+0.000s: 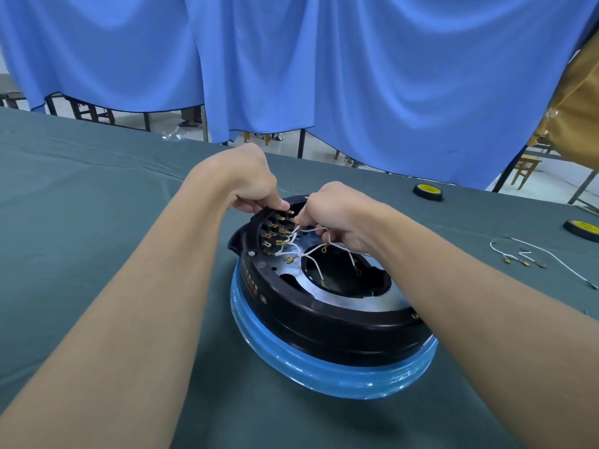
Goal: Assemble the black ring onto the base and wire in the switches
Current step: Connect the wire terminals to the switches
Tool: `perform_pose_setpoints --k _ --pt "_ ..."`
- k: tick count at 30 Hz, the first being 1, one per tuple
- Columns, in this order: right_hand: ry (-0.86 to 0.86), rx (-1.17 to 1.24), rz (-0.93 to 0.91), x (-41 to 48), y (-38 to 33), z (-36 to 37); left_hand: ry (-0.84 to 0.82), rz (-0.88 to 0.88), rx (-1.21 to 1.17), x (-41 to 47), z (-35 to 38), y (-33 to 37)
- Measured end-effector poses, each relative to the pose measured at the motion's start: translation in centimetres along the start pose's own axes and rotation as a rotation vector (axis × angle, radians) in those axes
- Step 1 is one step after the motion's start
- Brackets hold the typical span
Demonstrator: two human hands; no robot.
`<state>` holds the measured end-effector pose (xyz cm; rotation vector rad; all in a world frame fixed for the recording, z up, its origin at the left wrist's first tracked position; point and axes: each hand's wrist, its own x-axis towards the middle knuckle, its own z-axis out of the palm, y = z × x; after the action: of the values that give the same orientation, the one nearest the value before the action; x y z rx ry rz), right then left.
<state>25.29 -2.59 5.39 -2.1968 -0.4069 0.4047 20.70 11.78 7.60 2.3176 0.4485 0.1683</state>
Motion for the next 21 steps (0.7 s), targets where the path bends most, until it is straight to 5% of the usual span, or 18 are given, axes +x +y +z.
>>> perform_pose_setpoints --k 21 --pt "-0.079 0.064 0.048 -0.57 -0.78 -0.36 0.016 0.000 0.025 -0.01 0.07 0.27"
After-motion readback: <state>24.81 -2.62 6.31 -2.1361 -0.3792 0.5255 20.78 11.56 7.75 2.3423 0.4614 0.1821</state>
